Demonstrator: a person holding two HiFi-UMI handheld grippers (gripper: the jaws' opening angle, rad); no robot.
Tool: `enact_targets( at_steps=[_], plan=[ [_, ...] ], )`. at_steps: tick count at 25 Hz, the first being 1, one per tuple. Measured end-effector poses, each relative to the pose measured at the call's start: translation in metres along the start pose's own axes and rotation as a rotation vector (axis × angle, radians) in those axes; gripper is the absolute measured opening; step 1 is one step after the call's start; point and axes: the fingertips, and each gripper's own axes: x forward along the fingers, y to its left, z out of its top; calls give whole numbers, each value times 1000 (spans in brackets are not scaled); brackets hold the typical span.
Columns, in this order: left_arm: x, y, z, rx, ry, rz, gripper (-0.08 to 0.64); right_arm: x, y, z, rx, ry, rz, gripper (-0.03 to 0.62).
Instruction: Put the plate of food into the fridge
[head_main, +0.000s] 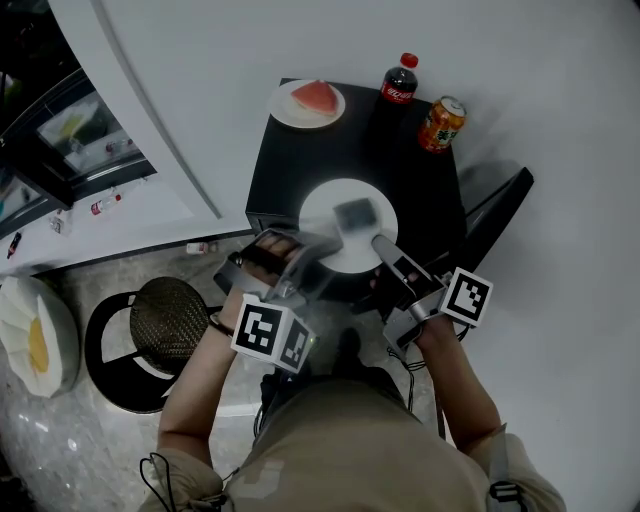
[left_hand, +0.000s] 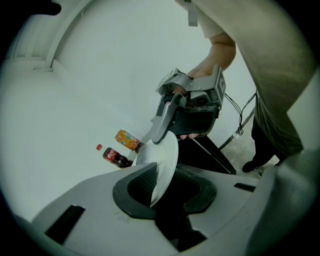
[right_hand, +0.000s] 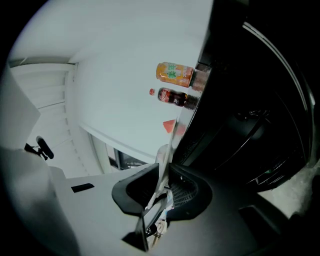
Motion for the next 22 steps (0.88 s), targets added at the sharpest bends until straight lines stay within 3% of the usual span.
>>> enact_targets(
  at_steps=[11, 22],
  plan=[
    [-10, -4, 3, -4, -2, -1, 78, -5, 3, -8, 59, -23, -22, 57],
    [-19, -10, 4, -6, -2, 1, 78, -9, 7, -18, 60, -25, -28, 57]
  ],
)
